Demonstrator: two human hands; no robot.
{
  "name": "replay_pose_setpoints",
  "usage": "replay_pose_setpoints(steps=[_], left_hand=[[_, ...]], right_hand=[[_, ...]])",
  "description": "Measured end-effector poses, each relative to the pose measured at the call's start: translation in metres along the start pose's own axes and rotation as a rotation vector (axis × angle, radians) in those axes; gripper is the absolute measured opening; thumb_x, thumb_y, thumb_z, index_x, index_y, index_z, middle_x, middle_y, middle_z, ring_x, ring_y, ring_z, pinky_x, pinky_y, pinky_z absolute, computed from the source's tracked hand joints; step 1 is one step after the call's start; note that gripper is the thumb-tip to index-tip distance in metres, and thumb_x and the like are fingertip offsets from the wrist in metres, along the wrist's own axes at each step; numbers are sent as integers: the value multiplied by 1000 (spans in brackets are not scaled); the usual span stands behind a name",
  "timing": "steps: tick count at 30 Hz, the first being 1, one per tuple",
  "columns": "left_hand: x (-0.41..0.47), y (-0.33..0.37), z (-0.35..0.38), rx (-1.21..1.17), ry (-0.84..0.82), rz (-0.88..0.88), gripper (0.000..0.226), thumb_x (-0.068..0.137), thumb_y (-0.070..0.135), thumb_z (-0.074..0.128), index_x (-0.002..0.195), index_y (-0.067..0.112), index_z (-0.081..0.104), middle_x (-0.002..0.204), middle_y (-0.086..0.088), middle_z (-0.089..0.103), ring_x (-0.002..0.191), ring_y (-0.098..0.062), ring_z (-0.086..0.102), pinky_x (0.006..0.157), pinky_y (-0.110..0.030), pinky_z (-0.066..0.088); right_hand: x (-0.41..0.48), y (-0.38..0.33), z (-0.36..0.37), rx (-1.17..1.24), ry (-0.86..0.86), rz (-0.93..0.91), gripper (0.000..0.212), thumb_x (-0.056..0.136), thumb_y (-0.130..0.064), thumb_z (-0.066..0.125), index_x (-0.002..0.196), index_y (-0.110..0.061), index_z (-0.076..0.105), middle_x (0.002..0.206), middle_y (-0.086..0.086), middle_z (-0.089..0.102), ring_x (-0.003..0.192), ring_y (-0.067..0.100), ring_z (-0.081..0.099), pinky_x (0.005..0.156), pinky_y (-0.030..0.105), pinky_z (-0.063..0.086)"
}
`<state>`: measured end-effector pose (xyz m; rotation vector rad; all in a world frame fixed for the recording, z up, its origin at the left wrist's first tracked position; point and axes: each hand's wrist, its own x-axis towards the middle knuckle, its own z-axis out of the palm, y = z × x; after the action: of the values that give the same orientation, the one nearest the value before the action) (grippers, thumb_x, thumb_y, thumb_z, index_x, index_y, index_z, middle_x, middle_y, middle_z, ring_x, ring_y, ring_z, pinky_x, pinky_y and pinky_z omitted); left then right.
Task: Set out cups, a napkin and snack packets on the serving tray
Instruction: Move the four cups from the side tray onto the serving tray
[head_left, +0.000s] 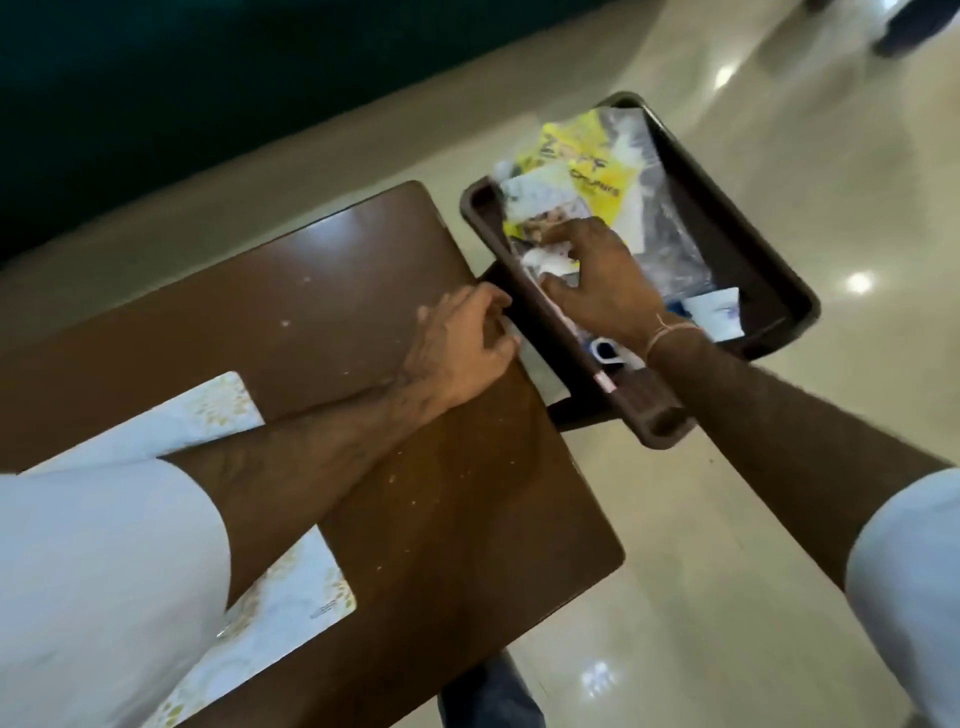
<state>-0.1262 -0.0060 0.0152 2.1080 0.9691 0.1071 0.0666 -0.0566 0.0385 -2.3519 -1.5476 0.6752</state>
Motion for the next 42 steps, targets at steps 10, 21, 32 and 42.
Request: replay_pose_setpoints(steps=[10, 21, 32, 42], left_hand=[[70, 93, 94, 181, -195, 135, 51, 88, 50, 63, 127, 16, 60, 127, -6, 63, 120, -26, 55, 101, -43, 39], [91, 97, 113, -6, -303, 82, 31, 80, 33, 80, 99, 12, 69, 121, -8, 63, 112, -22, 56, 88, -29, 44], [47, 66, 65, -305, 113, -29, 60, 66, 56, 83, 103, 31, 42, 107, 8, 53, 97, -9, 53, 64, -11, 41], [-45, -21, -12, -194, 351, -234, 58, 66, 54, 83, 110, 30, 53, 108, 12, 53, 91, -6, 49, 70, -29, 48]], right_hand=[[-35, 161, -44, -142, -29, 443, 66, 80, -48, 73, 134, -17, 53, 142, 16, 47, 129, 39, 41, 105, 52, 39], [-38, 214, -31, 21, -96, 512, 68, 69, -59, 81, 113, -20, 48, 115, 9, 54, 94, 17, 51, 75, 28, 42], [-33, 143, -36, 95, 229, 389, 62, 70, -54, 83, 94, -15, 41, 93, 3, 51, 81, 21, 52, 54, 21, 32], [0, -31, 9, 107, 44, 62, 59, 68, -55, 83, 110, -16, 67, 109, 8, 66, 101, 24, 61, 81, 24, 41]])
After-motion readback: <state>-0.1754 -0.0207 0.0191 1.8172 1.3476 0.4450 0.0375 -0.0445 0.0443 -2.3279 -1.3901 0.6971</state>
